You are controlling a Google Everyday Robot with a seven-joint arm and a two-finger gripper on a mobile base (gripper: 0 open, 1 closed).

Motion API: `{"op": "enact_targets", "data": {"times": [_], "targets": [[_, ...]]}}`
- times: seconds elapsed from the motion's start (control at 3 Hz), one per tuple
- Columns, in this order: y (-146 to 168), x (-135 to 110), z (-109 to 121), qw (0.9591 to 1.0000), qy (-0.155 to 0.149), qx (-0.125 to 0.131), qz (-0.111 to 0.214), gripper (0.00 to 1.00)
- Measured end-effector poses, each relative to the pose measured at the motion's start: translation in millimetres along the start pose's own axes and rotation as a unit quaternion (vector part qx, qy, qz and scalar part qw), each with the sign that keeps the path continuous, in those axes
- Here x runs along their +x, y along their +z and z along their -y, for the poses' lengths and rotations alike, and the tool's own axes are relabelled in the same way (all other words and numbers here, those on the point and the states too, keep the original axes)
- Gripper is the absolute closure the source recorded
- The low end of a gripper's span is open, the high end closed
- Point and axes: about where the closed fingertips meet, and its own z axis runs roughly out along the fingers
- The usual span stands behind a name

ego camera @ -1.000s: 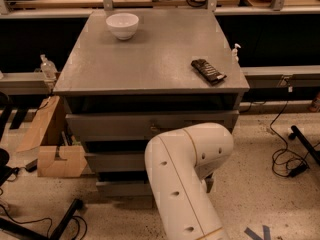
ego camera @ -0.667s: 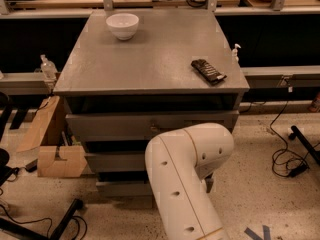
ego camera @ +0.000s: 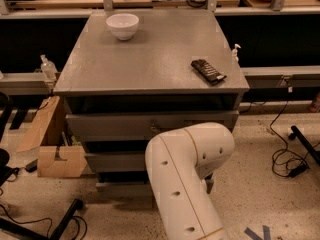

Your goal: Open bottom drawer

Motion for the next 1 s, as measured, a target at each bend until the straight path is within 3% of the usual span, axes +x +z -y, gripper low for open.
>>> {"op": "enact_targets", "data": {"times": [0.33,1.0], "targets": [[-0.5,-0.1,0.2,1.0000,0.000,0.000,0.000,1.00],[-0.5,-0.1,0.2,1.0000,0.000,0.000,0.000,1.00]]}}
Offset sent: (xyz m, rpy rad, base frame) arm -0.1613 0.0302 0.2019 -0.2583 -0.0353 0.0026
